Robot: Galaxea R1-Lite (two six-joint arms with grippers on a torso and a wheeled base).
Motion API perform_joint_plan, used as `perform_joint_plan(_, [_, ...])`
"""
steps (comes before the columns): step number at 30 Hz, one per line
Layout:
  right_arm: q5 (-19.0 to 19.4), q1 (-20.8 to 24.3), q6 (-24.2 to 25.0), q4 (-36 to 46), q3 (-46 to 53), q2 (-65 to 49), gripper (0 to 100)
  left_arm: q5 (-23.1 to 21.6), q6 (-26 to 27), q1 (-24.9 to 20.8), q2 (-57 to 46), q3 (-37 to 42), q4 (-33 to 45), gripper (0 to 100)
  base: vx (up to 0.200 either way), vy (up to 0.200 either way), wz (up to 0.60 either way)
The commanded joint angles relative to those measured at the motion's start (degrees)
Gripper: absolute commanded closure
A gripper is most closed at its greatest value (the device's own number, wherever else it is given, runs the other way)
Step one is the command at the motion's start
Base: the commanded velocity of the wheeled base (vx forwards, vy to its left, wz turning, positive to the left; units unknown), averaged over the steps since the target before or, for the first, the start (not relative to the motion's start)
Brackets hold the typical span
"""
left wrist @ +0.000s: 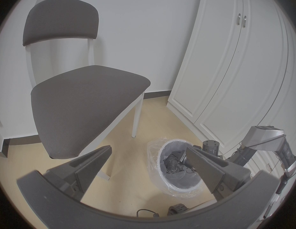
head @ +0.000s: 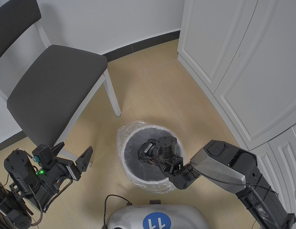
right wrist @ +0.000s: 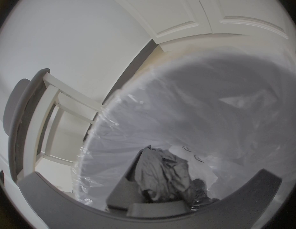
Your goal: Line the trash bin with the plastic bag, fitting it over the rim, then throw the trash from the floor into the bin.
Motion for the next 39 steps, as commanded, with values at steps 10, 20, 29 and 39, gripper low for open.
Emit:
perform_joint_plan(10, [-3.95,0.18,-0.56,0.05,7.6,-2.93,100,0.1,-0.04,0.01,0.56,1.01,0.04,0,0.0,0.0,0.0])
perform_joint_plan(20, [-4.03,1.58,-7.15,10.95,6.81,-7.59,100,0.01,0.31,0.01,0.03,1.01,-0.05,0,0.0,0.0,0.0])
perform_joint_plan(29, [-4.38,1.67,-12.34,10.95,6.9,-7.68,100,0.18,0.58,0.53,-1.64,0.92,-0.05,0,0.0,0.0,0.0])
perform_joint_plan(39, [-7.37,2.02,-16.82,11.12,7.6,-7.15,100,-0.52,14.55,6.42,-17.72,1.01,0.3,0,0.0,0.0,0.0])
